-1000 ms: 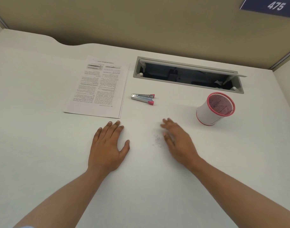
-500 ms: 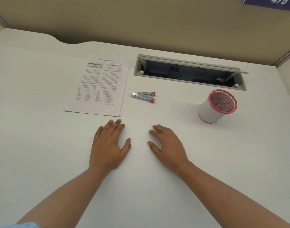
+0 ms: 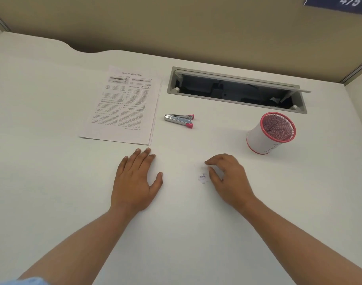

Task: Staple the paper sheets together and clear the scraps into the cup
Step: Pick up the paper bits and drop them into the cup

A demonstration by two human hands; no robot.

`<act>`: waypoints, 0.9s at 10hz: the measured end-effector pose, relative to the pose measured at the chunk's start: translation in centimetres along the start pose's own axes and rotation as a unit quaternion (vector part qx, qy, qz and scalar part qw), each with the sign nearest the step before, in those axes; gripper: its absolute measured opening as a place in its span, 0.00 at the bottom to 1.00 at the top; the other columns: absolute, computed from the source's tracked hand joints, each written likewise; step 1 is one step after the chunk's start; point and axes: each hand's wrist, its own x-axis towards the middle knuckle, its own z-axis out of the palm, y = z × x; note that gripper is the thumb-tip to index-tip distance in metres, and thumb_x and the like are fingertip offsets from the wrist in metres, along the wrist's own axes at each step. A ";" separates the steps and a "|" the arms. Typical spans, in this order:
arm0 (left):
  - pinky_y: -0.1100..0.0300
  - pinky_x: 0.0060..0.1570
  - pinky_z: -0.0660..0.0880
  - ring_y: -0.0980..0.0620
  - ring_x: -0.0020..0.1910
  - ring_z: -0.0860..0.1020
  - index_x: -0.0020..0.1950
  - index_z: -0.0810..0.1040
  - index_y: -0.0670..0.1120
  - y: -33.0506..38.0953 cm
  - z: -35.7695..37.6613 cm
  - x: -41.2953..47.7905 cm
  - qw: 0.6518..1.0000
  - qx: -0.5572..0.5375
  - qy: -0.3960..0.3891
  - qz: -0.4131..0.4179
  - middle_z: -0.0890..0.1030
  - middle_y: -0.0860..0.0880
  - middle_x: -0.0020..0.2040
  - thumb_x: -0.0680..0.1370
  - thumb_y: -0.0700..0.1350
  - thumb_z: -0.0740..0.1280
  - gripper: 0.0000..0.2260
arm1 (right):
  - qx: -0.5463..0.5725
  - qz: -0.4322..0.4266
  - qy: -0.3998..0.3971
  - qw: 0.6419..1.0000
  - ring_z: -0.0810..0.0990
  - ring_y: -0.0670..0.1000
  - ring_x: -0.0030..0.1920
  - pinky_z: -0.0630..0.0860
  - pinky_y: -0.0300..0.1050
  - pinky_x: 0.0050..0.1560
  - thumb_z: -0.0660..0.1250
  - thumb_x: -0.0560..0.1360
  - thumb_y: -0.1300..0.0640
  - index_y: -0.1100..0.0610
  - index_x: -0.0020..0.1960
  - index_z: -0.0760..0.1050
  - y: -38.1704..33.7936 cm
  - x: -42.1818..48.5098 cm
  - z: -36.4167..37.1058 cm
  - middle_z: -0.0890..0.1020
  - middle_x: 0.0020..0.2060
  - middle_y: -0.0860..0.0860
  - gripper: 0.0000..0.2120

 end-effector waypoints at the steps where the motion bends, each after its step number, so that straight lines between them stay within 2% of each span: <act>1: 0.47 0.77 0.58 0.49 0.78 0.65 0.72 0.73 0.49 -0.1 0.1 0.0 1.000 0.000 0.001 0.001 0.71 0.52 0.76 0.78 0.60 0.58 0.26 | -0.028 0.051 -0.056 0.997 0.79 0.52 0.52 0.75 0.46 0.57 0.67 0.73 0.64 0.57 0.56 0.81 0.2 0.7 -0.8 0.81 0.51 0.52 0.12; 2: 0.48 0.77 0.57 0.49 0.78 0.65 0.72 0.72 0.49 -0.1 0.0 0.0 1.000 0.001 -0.001 0.000 0.70 0.52 0.76 0.78 0.60 0.57 0.26 | -0.074 0.056 -0.115 0.989 0.77 0.54 0.58 0.70 0.42 0.62 0.63 0.74 0.65 0.57 0.61 0.78 0.1 0.8 -0.6 0.80 0.58 0.51 0.17; 3: 0.48 0.78 0.57 0.49 0.78 0.64 0.72 0.72 0.49 0.0 0.0 0.0 1.000 0.000 -0.001 0.000 0.70 0.52 0.77 0.78 0.60 0.57 0.26 | -0.094 0.014 -0.127 0.987 0.75 0.56 0.60 0.69 0.41 0.60 0.60 0.74 0.68 0.58 0.63 0.78 -0.6 1.2 -0.1 0.80 0.59 0.52 0.20; 4: 0.47 0.77 0.58 0.49 0.78 0.65 0.72 0.73 0.49 0.0 0.0 0.0 1.000 -0.001 0.001 0.001 0.70 0.52 0.76 0.78 0.60 0.57 0.26 | -0.108 -0.046 -0.161 0.980 0.73 0.57 0.62 0.73 0.48 0.61 0.61 0.72 0.70 0.59 0.65 0.76 -1.3 2.0 0.7 0.79 0.61 0.53 0.22; 6: 0.47 0.77 0.58 0.49 0.78 0.65 0.72 0.73 0.49 -0.1 0.1 0.0 1.000 -0.002 0.005 0.001 0.71 0.52 0.76 0.78 0.60 0.57 0.26 | -0.158 -0.150 -0.196 0.956 0.77 0.57 0.55 0.78 0.51 0.53 0.62 0.71 0.72 0.59 0.57 0.80 -0.8 0.7 -0.6 0.82 0.54 0.53 0.18; 7: 0.47 0.77 0.59 0.49 0.77 0.65 0.72 0.73 0.49 -0.1 0.1 0.0 1.000 -0.002 0.005 0.001 0.71 0.51 0.76 0.78 0.60 0.58 0.26 | -0.136 -0.123 -0.202 0.962 0.78 0.55 0.55 0.77 0.48 0.55 0.60 0.70 0.73 0.57 0.55 0.81 -0.5 0.3 -1.9 0.82 0.53 0.51 0.20; 8: 0.47 0.77 0.59 0.49 0.77 0.65 0.72 0.73 0.49 0.0 0.1 -0.1 1.000 -0.003 0.004 0.000 0.71 0.52 0.76 0.78 0.60 0.58 0.26 | -0.116 -0.043 -0.153 0.980 0.77 0.54 0.58 0.74 0.44 0.58 0.59 0.71 0.71 0.57 0.59 0.79 -0.5 0.9 -2.5 0.80 0.57 0.51 0.21; 9: 0.47 0.77 0.58 0.49 0.78 0.65 0.72 0.73 0.49 0.0 0.0 0.0 1.000 -0.003 0.002 0.000 0.71 0.52 0.76 0.78 0.60 0.57 0.26 | -0.122 0.007 -0.183 0.976 0.77 0.53 0.58 0.74 0.45 0.58 0.63 0.75 0.62 0.54 0.64 0.76 -1.2 1.4 -2.6 0.77 0.59 0.50 0.18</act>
